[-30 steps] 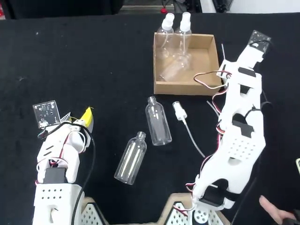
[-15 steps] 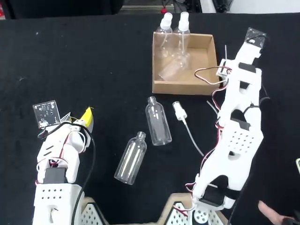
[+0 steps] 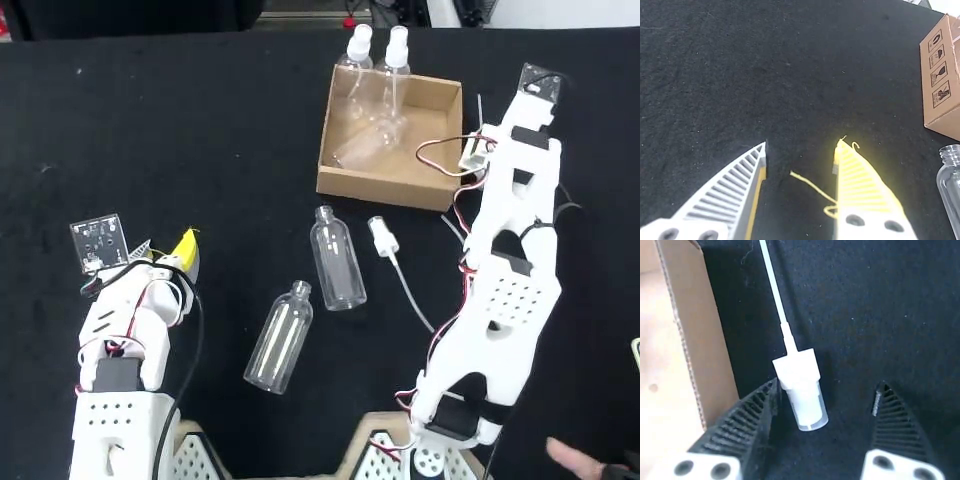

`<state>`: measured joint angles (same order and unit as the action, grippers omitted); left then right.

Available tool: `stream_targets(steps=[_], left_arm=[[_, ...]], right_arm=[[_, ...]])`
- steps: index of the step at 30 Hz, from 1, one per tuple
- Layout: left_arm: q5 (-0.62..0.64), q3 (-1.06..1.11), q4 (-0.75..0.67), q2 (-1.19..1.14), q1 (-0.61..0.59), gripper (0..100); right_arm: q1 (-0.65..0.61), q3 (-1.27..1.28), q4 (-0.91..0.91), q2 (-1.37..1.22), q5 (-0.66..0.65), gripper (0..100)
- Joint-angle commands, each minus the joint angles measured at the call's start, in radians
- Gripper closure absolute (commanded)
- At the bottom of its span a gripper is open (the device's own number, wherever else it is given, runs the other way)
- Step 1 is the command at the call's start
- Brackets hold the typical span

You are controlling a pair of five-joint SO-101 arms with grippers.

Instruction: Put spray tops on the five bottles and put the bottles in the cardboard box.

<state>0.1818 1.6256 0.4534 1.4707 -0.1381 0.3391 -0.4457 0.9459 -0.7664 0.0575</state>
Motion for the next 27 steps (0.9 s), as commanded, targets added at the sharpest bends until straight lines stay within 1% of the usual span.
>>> stream_targets(steps=[1,5,10,16,21,27], left_arm=[[0.008,-0.013,-0.017,0.012,0.005,79],[0.008,-0.013,-0.017,0.012,0.005,79],[0.008,-0.013,-0.017,0.012,0.007,79],[0.008,-0.013,-0.017,0.012,0.005,79],[0.008,-0.015,-0.017,0.012,0.005,79],[0.008,-0.015,-0.017,0.012,0.012,79]], right_arm=[[-0.021,-0.028,-0.018,-0.004,-0.044,71.6],[-0.014,-0.039,-0.018,-0.038,-0.044,72.0],[-0.009,-0.042,-0.023,-0.048,-0.049,81.2],[0.002,-0.042,-0.017,-0.048,-0.049,84.2],[0.058,-0.047,-0.017,-0.018,-0.041,98.2],[0.129,0.033,-0.015,0.113,-0.028,98.7]])
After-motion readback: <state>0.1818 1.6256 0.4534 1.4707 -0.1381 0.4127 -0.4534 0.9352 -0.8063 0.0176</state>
